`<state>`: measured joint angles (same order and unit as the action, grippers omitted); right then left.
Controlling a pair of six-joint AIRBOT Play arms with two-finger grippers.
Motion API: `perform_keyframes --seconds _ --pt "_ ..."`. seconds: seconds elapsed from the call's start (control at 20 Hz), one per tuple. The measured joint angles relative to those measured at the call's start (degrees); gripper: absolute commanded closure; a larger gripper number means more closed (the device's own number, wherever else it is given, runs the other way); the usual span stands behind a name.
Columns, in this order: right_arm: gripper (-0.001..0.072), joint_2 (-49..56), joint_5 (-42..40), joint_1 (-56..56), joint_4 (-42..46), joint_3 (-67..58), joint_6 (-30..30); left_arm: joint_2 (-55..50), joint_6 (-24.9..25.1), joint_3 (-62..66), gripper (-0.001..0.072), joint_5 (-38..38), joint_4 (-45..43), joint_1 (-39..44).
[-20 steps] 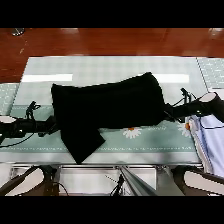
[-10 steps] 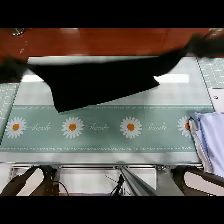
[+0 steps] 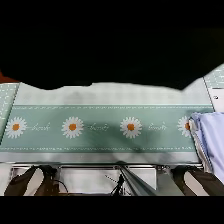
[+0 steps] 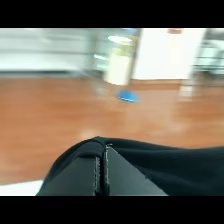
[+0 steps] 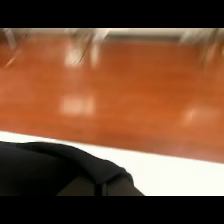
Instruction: Fold the shirts.
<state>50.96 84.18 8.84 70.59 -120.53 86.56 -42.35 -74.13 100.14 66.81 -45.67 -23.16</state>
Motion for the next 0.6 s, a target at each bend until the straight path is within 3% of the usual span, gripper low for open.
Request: perform_keyframes --seconds 0.3,0.6 --pt "0.0675 -11.21 6.08 0.00 6.32 2.36 1.55 11.58 -5.49 3.26 0.0685 3.37 -20.39 5.60" --pt "0.0675 -13.70 11.43 0.00 6.95 11.58 2.43 14.19 -8.94 -3.67 0.0685 7.69 -30.67 12.52"
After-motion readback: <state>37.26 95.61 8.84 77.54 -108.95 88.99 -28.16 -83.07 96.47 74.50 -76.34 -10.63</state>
